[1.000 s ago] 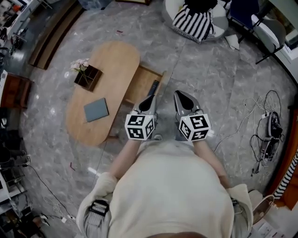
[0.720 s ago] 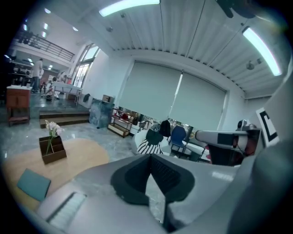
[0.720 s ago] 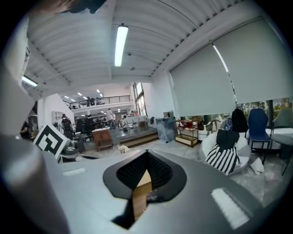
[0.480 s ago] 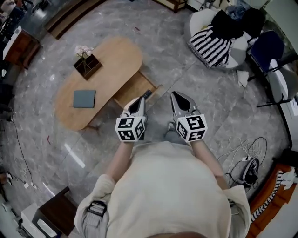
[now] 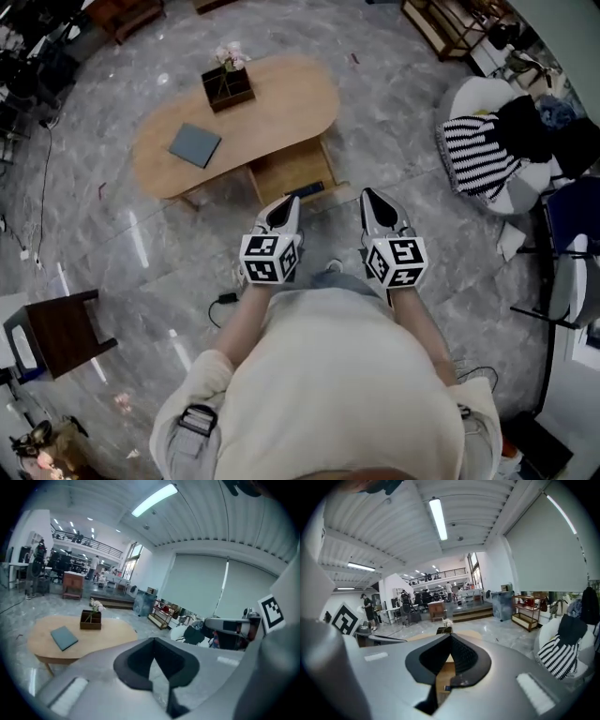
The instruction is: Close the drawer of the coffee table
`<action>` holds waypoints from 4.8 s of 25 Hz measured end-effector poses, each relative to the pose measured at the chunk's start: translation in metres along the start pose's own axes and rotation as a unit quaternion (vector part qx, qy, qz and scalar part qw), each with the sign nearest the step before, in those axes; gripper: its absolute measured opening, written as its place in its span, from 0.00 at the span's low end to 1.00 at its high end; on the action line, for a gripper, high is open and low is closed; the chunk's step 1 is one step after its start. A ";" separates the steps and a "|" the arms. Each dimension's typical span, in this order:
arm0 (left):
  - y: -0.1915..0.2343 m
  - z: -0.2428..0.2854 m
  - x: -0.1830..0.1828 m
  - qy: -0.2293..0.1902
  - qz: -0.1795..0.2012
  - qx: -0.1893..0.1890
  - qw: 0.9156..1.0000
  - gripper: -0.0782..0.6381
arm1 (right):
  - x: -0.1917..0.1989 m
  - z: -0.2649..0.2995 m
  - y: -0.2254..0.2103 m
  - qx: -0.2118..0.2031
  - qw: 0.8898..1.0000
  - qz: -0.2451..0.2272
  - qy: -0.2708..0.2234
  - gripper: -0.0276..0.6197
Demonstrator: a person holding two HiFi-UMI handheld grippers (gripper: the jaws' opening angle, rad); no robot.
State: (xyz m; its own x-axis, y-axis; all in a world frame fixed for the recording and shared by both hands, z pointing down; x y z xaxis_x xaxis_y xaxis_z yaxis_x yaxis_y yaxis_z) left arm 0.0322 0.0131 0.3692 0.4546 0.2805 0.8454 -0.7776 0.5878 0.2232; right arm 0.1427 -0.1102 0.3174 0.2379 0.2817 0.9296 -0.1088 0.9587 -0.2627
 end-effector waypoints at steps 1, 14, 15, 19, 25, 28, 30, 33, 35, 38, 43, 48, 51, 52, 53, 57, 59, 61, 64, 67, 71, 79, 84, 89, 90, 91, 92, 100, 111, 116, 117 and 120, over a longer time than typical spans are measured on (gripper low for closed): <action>0.003 -0.001 0.002 -0.002 -0.006 -0.013 1.000 0.11 | 0.000 0.003 -0.002 -0.011 1.000 -0.003 0.003 0.04; 0.048 -0.031 0.034 -0.002 -0.077 -0.159 0.984 0.11 | 0.022 0.027 -0.008 -0.107 0.993 -0.014 0.051 0.04; 0.050 -0.032 0.036 -0.001 -0.081 -0.166 0.983 0.11 | 0.024 0.027 -0.009 -0.111 0.992 -0.014 0.054 0.04; 0.059 -0.040 0.043 0.005 -0.088 -0.185 0.979 0.11 | 0.027 0.032 -0.012 -0.119 0.991 -0.012 0.058 0.04; 0.068 -0.035 0.060 0.019 -0.093 -0.198 0.976 0.11 | 0.041 0.038 -0.029 -0.105 0.992 -0.012 0.065 0.05; 0.074 -0.024 0.066 0.023 -0.093 -0.198 0.976 0.11 | 0.054 0.043 -0.041 -0.091 0.993 -0.008 0.075 0.04; 0.081 -0.015 0.072 0.025 -0.096 -0.199 0.975 0.11 | 0.064 0.048 -0.046 -0.088 0.992 -0.007 0.085 0.05; 0.092 0.002 0.080 0.029 -0.103 -0.203 0.973 0.11 | 0.078 0.056 -0.055 -0.087 0.991 -0.008 0.101 0.05; 0.099 0.014 0.085 0.032 -0.107 -0.207 0.972 0.11 | 0.084 0.061 -0.063 -0.086 0.990 -0.009 0.109 0.05; 0.111 0.032 0.094 0.039 -0.114 -0.212 0.970 0.11 | 0.095 0.075 -0.076 -0.082 0.989 -0.008 0.121 0.05; 0.138 0.060 0.117 0.062 -0.117 -0.225 0.965 0.11 | 0.119 0.107 -0.090 -0.086 0.986 -0.011 0.143 0.05; 0.157 0.091 0.144 0.084 -0.115 -0.234 0.962 0.11 | 0.150 0.137 -0.112 -0.088 0.982 -0.011 0.166 0.05; 0.167 0.108 0.165 0.098 -0.117 -0.232 0.961 0.11 | 0.173 0.155 -0.125 -0.090 0.979 -0.014 0.182 0.05; 0.171 0.113 0.172 0.102 -0.118 -0.231 0.960 0.11 | 0.181 0.161 -0.129 -0.089 0.978 -0.012 0.187 0.05; 0.174 0.118 0.181 0.108 -0.120 -0.230 0.960 0.11 | 0.190 0.167 -0.134 -0.089 0.977 -0.010 0.192 0.05; 0.190 0.138 0.213 0.122 -0.124 -0.228 0.958 0.11 | 0.230 0.189 -0.154 -0.089 0.973 -0.005 0.212 0.05; 0.196 0.147 0.229 0.128 -0.124 -0.228 0.957 0.11 | 0.251 0.198 -0.163 -0.091 0.971 -0.007 0.223 0.05; 0.202 0.157 0.246 0.139 -0.124 -0.227 0.956 0.11 | 0.270 0.205 -0.172 -0.091 0.968 -0.007 0.235 0.05; 0.209 0.169 0.272 0.160 -0.130 -0.226 0.952 0.11 | 0.298 0.214 -0.182 -0.089 0.963 -0.011 0.254 0.05; 0.215 0.179 0.300 0.181 -0.131 -0.225 0.948 0.11 | 0.327 0.220 -0.195 -0.081 0.959 -0.015 0.271 0.05; 0.224 0.194 0.336 0.210 -0.119 -0.222 0.945 0.12 | 0.365 0.229 -0.216 -0.079 0.950 -0.015 0.301 0.05; 0.247 0.215 0.395 0.265 -0.063 -0.205 0.940 0.34 | 0.428 0.239 -0.241 -0.113 0.923 -0.015 0.366 0.27; 0.261 0.231 0.417 0.290 -0.030 -0.202 0.935 0.43 | 0.457 0.238 -0.251 -0.129 0.903 -0.064 0.404 0.37; 0.266 0.249 0.435 0.307 0.009 -0.185 0.933 0.46 | 0.483 0.249 -0.259 -0.137 0.890 -0.087 0.427 0.43; 0.267 0.254 0.438 0.308 0.023 -0.181 0.934 0.46 | 0.487 0.253 -0.262 -0.136 0.888 -0.089 0.430 0.43; 0.268 0.259 0.440 0.308 0.037 -0.179 0.934 0.47 | 0.492 0.257 -0.265 -0.135 0.887 -0.089 0.432 0.43; 0.268 0.265 0.441 0.306 0.047 -0.176 0.934 0.48 | 0.497 0.260 -0.268 -0.135 0.886 -0.090 0.435 0.44; 0.271 0.282 0.450 0.317 0.081 -0.164 0.930 0.49 | 0.523 0.277 -0.277 -0.136 0.872 -0.097 0.460 0.44; 0.271 0.278 0.450 0.352 0.072 -0.168 0.918 0.49 | 0.517 0.277 -0.274 -0.123 0.860 -0.085 0.488 0.43; 0.269 0.273 0.442 0.364 0.065 -0.160 0.915 0.49 | 0.509 0.275 -0.271 -0.122 0.853 -0.079 0.501 0.43; 0.269 0.272 0.440 0.367 0.064 -0.159 0.914 0.49 | 0.507 0.274 -0.270 -0.120 0.851 -0.076 0.505 0.43; 0.268 0.268 0.434 0.375 0.059 -0.158 0.911 0.49 | 0.500 0.272 -0.268 -0.118 0.847 -0.072 0.513 0.43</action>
State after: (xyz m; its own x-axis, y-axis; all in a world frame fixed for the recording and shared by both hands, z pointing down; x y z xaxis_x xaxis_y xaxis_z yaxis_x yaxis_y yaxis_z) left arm -0.0950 0.0893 0.9259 0.6373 0.7262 0.2578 -0.7304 0.6759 -0.0984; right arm 0.0284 -0.2364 0.9228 0.9589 -0.0699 0.2751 0.1607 0.9327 -0.3230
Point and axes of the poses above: the fingertips, and each gripper's own axes: z forward along the fingers, y to its left, x out of its underside, the point moved 2 cm from there along -z, backward along the fingers, and after that the axes turned 13 degrees about -x, right-handed, at the moved point
